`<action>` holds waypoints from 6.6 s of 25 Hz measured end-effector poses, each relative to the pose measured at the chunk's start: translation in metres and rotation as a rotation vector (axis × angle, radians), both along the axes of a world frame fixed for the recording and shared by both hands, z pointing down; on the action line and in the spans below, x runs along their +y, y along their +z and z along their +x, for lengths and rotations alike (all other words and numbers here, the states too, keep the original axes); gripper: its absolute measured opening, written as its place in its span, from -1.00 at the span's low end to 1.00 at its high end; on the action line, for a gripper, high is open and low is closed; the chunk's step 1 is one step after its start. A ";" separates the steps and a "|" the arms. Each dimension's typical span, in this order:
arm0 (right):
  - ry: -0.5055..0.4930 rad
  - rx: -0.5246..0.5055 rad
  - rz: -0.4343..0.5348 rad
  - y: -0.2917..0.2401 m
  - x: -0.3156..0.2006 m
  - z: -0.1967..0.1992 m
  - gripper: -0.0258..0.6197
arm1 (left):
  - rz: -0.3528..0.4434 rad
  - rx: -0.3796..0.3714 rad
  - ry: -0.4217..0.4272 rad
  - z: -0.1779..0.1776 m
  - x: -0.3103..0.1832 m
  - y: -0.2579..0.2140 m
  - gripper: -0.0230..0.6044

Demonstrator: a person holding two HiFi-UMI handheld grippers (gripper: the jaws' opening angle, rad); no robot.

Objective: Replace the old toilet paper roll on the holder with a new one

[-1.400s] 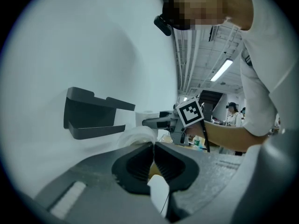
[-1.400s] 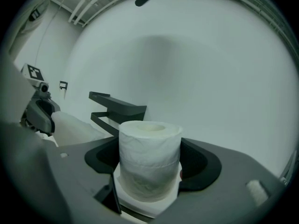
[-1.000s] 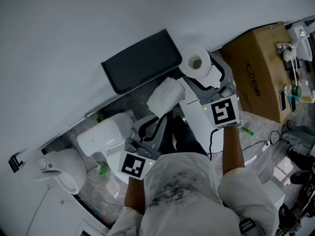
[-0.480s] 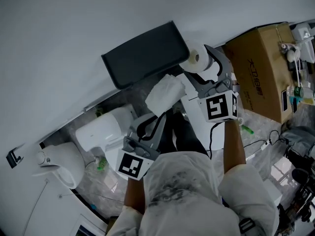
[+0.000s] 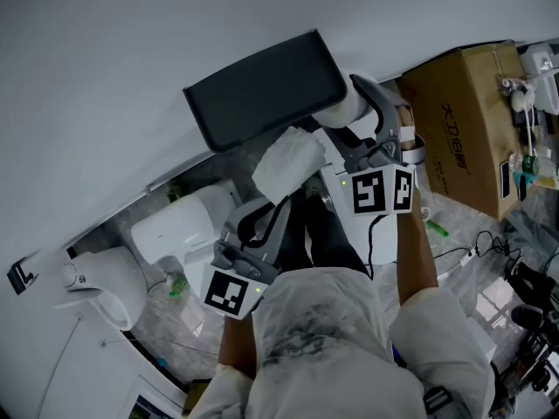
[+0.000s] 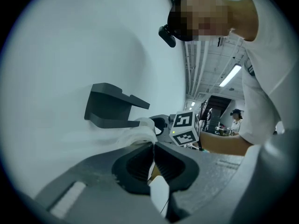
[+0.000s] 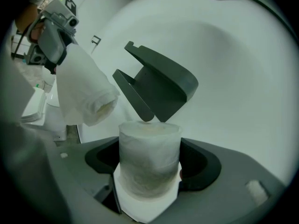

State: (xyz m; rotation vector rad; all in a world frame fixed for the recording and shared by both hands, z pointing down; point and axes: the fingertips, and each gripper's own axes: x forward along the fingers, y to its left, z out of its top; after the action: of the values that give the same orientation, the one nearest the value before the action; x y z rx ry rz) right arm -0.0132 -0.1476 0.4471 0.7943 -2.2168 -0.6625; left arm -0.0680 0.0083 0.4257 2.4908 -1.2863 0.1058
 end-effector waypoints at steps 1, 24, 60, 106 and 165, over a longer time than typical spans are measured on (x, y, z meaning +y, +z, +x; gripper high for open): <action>-0.002 0.010 0.010 0.000 0.000 0.000 0.23 | -0.002 0.001 -0.002 0.000 0.000 0.000 -0.88; -0.007 0.159 0.267 -0.008 0.012 -0.024 0.23 | 0.003 0.018 -0.051 -0.022 0.012 0.000 -0.88; 0.016 0.288 0.492 -0.019 0.040 -0.063 0.24 | 0.020 0.014 -0.120 -0.062 0.025 -0.003 -0.88; -0.122 0.287 0.493 -0.014 0.097 -0.089 0.49 | 0.040 -0.004 -0.160 -0.079 0.032 -0.014 -0.88; 0.030 -0.817 -0.204 -0.158 0.159 -0.029 -0.92 | 0.232 -0.059 -0.203 -0.073 0.038 -0.119 -0.88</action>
State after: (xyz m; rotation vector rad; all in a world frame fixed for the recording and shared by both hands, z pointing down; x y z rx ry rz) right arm -0.0424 0.0112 0.2887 1.1208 -2.9187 -0.0686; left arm -0.1412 0.0467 0.3068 2.5421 -1.6527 -0.0197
